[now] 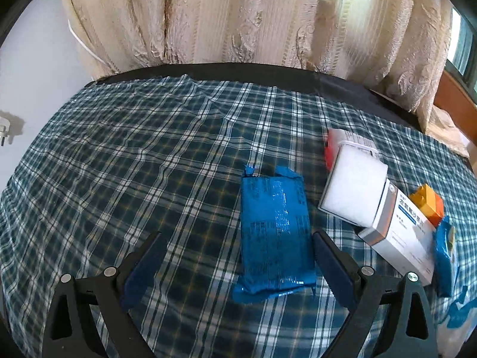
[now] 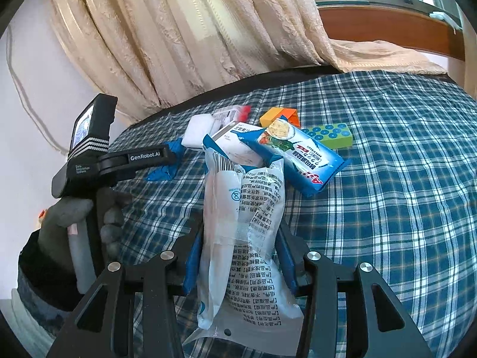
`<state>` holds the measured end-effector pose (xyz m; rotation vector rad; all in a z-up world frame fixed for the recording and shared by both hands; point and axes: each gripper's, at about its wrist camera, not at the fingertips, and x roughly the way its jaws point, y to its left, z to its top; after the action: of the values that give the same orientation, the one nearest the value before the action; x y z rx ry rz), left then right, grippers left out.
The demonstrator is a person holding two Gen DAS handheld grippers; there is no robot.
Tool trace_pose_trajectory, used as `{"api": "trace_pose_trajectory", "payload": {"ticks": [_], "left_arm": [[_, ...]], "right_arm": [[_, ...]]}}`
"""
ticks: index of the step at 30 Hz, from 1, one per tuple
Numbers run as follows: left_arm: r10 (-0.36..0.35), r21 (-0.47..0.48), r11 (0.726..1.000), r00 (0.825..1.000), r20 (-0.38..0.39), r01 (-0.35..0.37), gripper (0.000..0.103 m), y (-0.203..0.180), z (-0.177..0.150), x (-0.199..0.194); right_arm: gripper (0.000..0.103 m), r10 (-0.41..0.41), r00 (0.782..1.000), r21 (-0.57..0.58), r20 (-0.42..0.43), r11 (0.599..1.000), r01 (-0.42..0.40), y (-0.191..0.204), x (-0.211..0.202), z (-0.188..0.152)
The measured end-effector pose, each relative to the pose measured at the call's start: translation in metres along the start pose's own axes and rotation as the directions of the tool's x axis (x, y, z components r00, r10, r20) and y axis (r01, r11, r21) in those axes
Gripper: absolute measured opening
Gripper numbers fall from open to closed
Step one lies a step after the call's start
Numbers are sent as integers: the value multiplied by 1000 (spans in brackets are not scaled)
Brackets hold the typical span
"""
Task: Organize objects
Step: 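Grasp the white plastic bag with the right gripper while the left grasps the blue packet, then lift the bag and blue packet and carry both toward the clear bowl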
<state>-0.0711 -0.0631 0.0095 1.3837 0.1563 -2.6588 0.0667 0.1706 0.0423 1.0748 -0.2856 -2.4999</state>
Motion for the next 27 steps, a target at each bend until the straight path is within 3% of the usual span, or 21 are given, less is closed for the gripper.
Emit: {"api": "trace_pose_trajectory", "payload": {"ticks": [3, 9, 13, 18, 27], "left_arm": [[-14, 4, 1000, 1000, -3, 14, 94, -1, 1, 3], [-24, 33, 999, 1000, 11, 24, 70, -4, 2, 4], [-45, 38, 998, 999, 17, 44, 46, -5, 3, 0], [-60, 41, 997, 998, 19, 60, 43, -5, 1, -3], [-53, 60, 997, 994, 92, 48, 43, -8, -1, -29]], "right_arm": [[47, -3, 1000, 2, -6, 1000, 3, 0, 2, 0], [47, -8, 1000, -9, -8, 1000, 8, 2, 3, 1], [47, -8, 1000, -10, -6, 1000, 8, 2, 3, 1], [47, -8, 1000, -10, -6, 1000, 8, 2, 2, 1], [47, -7, 1000, 3, 2, 1000, 7, 1, 0, 3]]}}
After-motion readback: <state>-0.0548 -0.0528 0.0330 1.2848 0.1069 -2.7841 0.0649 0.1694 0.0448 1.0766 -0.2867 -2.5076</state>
